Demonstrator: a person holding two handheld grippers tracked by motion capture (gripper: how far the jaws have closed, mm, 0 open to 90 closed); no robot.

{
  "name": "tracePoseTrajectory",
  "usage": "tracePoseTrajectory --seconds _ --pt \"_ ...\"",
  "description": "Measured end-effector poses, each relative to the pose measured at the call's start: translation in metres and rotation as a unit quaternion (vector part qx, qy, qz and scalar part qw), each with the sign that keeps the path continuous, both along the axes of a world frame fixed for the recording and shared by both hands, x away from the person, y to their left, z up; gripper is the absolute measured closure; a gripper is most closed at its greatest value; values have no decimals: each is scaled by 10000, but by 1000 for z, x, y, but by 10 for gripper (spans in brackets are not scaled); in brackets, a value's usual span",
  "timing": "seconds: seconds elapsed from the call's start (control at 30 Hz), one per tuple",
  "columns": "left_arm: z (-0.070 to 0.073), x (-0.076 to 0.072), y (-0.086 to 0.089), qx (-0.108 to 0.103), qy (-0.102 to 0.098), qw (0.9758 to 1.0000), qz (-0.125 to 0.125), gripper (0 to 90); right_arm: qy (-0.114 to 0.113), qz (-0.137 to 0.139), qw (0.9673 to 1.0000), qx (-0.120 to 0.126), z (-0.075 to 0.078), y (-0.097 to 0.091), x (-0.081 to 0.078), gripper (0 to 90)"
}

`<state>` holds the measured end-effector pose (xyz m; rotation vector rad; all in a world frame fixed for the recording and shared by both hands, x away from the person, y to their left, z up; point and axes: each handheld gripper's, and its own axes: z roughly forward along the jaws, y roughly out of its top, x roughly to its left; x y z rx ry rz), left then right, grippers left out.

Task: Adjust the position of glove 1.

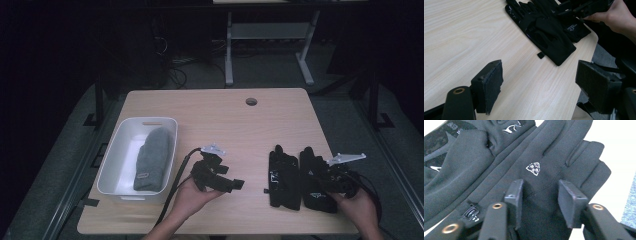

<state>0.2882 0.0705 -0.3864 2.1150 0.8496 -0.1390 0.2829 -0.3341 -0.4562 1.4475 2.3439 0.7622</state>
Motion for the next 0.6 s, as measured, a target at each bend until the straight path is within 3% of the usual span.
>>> tracePoseTrajectory --seconds 0.2,0.43,0.6 --pt "0 -2 3 2 -10 10000 -7 218 36 58 10000 35 0 5 -2 743" --pt "1 -2 8 -1 -3 10000 41 218 269 -115 9986 443 3 -2 -1 769" --pt "2 -1 9 -14 -19 10000 66 219 107 -119 9986 503 17 -7 -4 771"
